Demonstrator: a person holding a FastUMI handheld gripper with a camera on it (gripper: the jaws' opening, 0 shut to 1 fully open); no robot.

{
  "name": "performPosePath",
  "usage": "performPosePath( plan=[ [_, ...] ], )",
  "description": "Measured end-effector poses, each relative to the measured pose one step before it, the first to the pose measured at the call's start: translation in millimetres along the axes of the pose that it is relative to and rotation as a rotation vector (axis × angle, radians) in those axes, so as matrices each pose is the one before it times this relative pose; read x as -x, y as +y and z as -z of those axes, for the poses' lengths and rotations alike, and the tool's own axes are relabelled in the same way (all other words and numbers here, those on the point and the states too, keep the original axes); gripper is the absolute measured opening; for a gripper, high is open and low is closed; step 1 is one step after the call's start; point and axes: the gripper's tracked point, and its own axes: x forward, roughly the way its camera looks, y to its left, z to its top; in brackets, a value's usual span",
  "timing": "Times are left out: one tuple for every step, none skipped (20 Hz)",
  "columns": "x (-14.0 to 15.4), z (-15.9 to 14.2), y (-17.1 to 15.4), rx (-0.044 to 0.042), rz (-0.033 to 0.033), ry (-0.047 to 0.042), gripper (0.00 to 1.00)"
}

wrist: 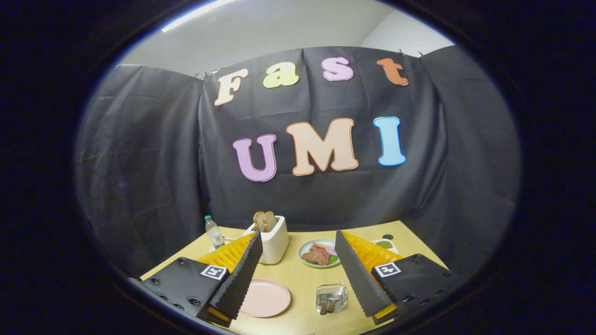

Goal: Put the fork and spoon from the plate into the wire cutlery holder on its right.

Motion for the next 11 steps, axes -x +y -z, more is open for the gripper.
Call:
performPosePath(
  plan=[
    [-0.25, -0.97, 2.31, 0.00283, 0.00137, -0.0113, 0.99],
    [-0.1, 0.3, 2.73, -0.00039, -0.00033, -0.00804, 0.99],
    [-0.58, 1.05, 2.67, -0.00277, -0.00265, 0.00002, 0.99],
    [-0.59, 1.51, 3.44, -0.00537, -0.00672, 0.00294, 0.99],
    [-1.2, 0.91, 2.67, -0.00517, -0.0048, 0.00155, 0.99],
    [-2.01, 1.47, 1.02, -0.00426, -0.00486, 0.00346, 0.98],
    [-0.43, 1.64, 2.15, -0.00179, -0.00267, 0.00407, 0.98],
    [-1.0, -0.52, 2.77, -0.00102, -0.00255, -0.00076, 0.98],
    [-0.41, -0.25, 3.21, -0.00055, -0.00368, -0.00227, 0.98],
    [-0.93, 0.9, 3.81, 0.00074, -0.00362, -0.00325, 0.98],
    [-0.39, -0.51, 3.35, -0.00025, -0.00131, -0.00435, 0.98]
  ],
)
